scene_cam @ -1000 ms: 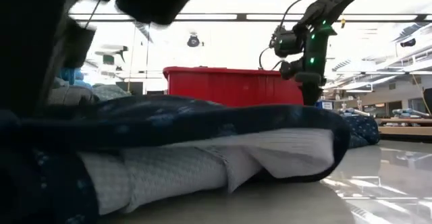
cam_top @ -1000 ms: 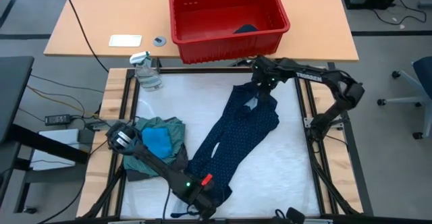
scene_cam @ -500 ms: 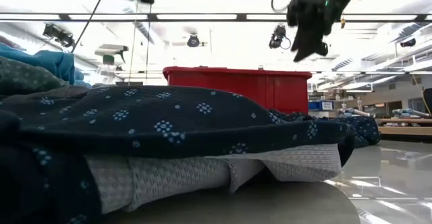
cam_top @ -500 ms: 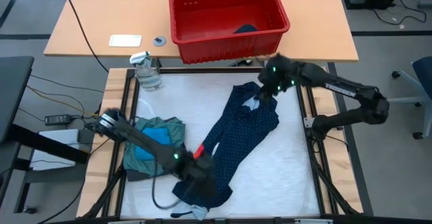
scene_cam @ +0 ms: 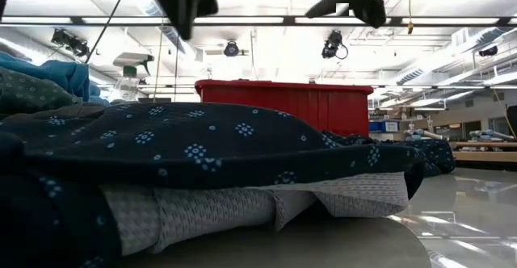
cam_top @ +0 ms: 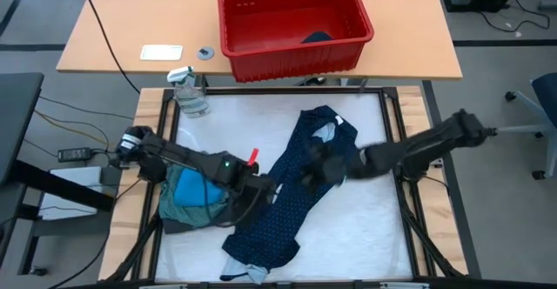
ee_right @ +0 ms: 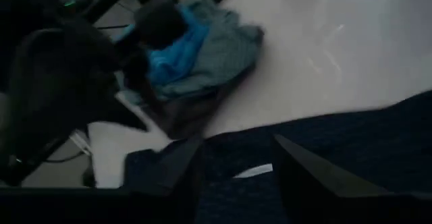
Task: Fold laundry
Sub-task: Fold the blue shirt
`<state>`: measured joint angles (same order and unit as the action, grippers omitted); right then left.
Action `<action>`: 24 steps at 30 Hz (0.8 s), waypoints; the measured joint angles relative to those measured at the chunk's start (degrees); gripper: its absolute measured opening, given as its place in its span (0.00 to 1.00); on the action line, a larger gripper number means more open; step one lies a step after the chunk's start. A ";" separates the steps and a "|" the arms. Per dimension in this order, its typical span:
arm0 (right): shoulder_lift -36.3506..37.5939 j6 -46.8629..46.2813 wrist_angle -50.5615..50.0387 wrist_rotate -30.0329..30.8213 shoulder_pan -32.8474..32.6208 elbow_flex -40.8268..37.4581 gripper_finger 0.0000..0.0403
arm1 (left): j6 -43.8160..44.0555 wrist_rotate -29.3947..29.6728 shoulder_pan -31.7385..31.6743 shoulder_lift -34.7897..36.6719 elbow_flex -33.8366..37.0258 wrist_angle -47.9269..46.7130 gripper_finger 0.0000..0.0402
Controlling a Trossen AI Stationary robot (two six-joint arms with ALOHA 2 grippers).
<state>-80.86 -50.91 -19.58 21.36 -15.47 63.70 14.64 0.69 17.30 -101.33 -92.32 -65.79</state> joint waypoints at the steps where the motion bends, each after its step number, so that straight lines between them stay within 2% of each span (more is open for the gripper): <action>1: -2.37 -2.77 2.17 1.48 -1.70 0.00 0.44 | -1.42 -0.58 0.14 0.47 2.23 1.08 0.29; 6: -13.59 -17.03 8.96 7.30 -8.97 -0.07 0.42 | -3.62 -8.73 0.13 5.89 17.65 11.67 0.29; 10: -20.77 -21.34 16.36 6.87 -12.54 -0.09 0.40 | 0.43 -9.93 0.13 11.51 26.57 18.78 0.29; 14: -26.61 -16.05 27.46 0.20 -13.42 -0.07 0.37 | 0.16 -7.54 0.88 15.27 29.59 20.34 0.29; 17: -31.15 -15.02 32.74 -2.27 -12.77 -0.04 0.35 | -2.22 -7.41 2.18 16.10 30.40 20.62 0.29; 21: -35.69 -21.54 29.68 -6.00 -11.49 -0.07 0.30 | -2.24 -7.45 4.36 16.10 30.47 21.48 0.29; 24: -35.36 -23.58 23.75 -12.66 -11.57 0.24 0.24 | -2.21 -7.44 5.98 16.10 30.47 24.03 0.29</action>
<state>-116.22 -74.49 4.17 8.70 -27.03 63.94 12.42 -6.74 23.28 -85.23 -61.84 -41.76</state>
